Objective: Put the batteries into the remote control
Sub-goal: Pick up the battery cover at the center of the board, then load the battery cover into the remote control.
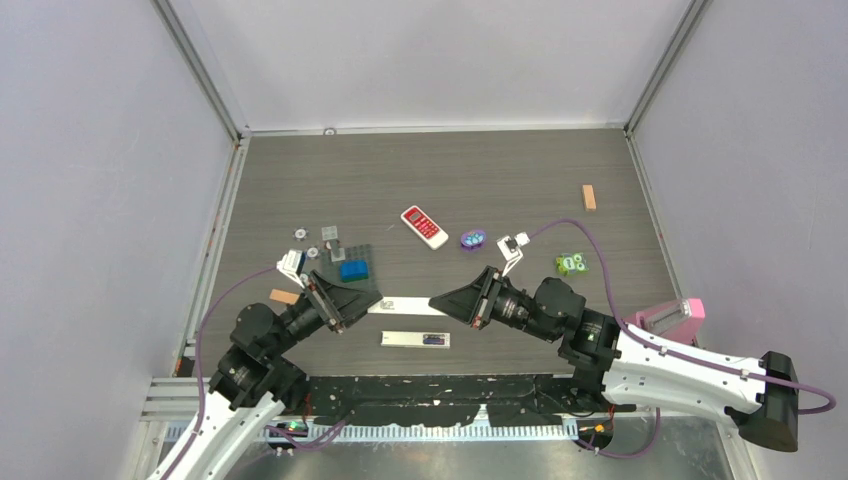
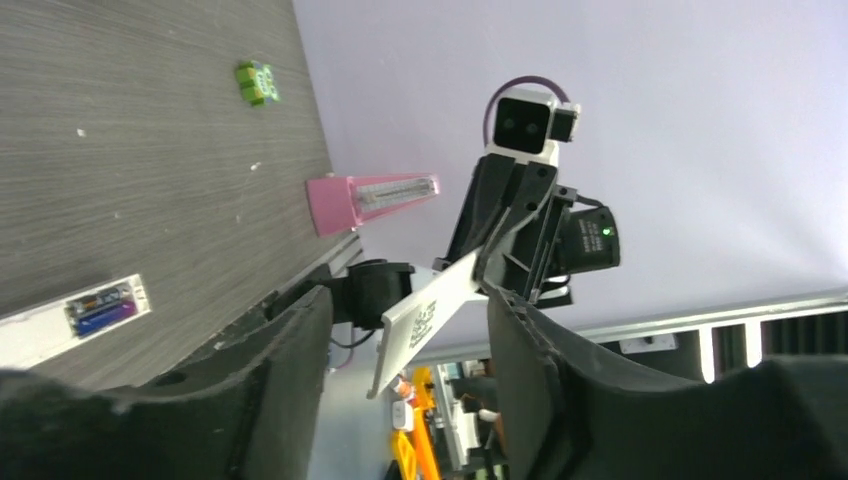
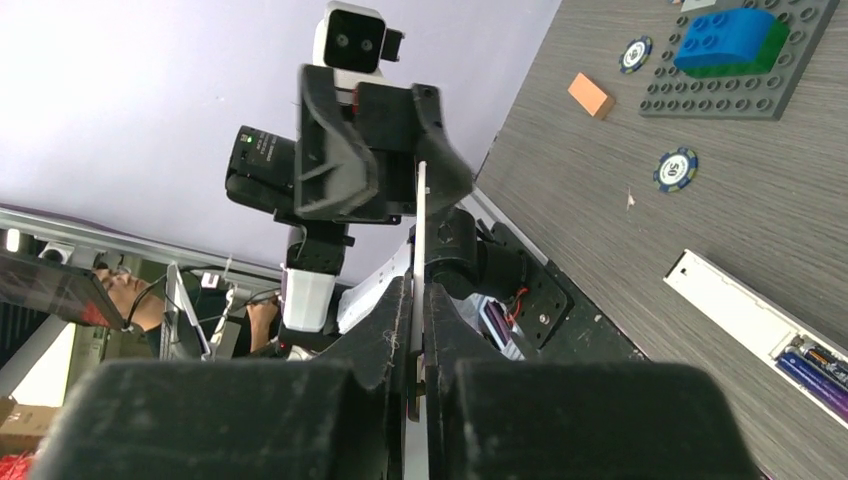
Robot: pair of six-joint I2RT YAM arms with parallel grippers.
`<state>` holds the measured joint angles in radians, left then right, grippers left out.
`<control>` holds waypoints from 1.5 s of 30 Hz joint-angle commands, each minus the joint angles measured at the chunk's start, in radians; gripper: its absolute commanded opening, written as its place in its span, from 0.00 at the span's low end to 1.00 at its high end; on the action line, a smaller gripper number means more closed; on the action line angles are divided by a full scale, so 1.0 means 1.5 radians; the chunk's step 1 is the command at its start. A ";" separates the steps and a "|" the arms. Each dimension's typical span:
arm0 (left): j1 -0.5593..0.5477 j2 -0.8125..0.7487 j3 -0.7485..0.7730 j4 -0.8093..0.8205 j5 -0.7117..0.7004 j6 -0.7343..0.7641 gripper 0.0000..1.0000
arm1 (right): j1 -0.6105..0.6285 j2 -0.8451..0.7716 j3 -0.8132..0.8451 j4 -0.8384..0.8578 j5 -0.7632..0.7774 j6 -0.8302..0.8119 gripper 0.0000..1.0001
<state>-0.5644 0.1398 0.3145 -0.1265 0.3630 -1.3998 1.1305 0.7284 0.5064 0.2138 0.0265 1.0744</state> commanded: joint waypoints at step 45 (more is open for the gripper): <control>-0.001 0.040 -0.146 -0.222 -0.118 0.227 0.71 | 0.004 0.359 -0.257 0.430 0.069 0.183 0.05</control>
<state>-0.5648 0.1818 0.1509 -0.5568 0.1612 -1.0527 1.1313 1.2453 0.1341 0.7910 0.1135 1.2991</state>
